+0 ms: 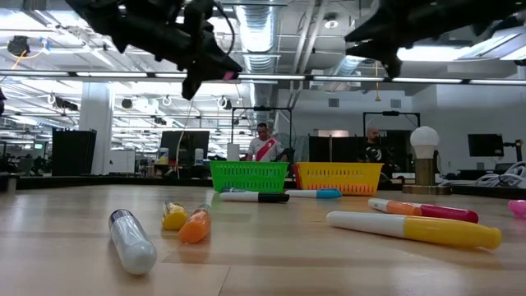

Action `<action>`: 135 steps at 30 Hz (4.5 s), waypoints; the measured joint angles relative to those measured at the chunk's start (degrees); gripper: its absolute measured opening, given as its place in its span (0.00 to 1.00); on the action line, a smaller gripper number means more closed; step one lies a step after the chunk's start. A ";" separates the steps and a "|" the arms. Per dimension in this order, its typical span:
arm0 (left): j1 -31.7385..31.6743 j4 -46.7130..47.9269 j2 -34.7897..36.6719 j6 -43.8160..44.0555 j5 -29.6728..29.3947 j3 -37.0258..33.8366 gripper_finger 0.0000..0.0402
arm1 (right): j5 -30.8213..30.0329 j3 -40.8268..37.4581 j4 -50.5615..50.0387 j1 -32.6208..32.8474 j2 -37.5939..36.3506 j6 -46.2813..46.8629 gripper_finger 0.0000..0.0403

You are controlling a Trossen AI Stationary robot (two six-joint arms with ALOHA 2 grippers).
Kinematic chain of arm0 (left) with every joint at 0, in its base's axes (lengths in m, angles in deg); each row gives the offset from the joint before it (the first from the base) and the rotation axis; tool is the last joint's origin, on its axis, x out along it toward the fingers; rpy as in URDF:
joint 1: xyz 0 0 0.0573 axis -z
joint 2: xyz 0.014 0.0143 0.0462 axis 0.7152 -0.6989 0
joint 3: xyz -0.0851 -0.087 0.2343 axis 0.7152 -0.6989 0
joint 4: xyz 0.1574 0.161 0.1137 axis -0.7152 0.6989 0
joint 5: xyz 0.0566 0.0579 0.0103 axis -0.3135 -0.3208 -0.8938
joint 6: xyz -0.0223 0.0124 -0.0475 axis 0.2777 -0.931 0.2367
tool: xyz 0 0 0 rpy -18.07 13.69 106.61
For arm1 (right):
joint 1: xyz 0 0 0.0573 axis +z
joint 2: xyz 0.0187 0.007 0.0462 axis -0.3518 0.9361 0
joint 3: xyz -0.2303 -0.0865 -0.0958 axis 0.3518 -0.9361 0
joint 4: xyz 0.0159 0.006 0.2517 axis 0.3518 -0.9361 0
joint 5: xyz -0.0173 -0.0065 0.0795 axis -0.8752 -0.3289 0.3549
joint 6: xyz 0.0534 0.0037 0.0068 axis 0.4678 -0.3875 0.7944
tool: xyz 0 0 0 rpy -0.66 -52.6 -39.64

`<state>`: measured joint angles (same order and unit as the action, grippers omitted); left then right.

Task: Pick & Place Markers
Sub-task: Put the right small pink highlighter pen into the blue bin, then put the small pink highlighter pen into the blue bin

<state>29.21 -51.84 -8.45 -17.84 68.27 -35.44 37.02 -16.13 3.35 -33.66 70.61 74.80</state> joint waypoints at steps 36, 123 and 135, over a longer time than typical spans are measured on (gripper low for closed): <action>-21.59 17.33 -37.36 -26.47 11.36 30.09 0.12 | -4.18 -7.39 -2.33 3.98 -11.82 1.76 0.30; -12.98 26.83 -11.04 -20.89 9.92 32.81 0.51 | -3.90 -7.35 -0.99 3.98 -11.87 8.24 0.30; 9.76 25.39 0.62 -16.36 5.51 26.90 0.46 | 1.46 -7.31 1.20 4.11 -11.46 8.91 0.30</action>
<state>38.97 -26.45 -7.83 -34.20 73.78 -8.54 38.48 -23.43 4.55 -29.55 59.15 83.71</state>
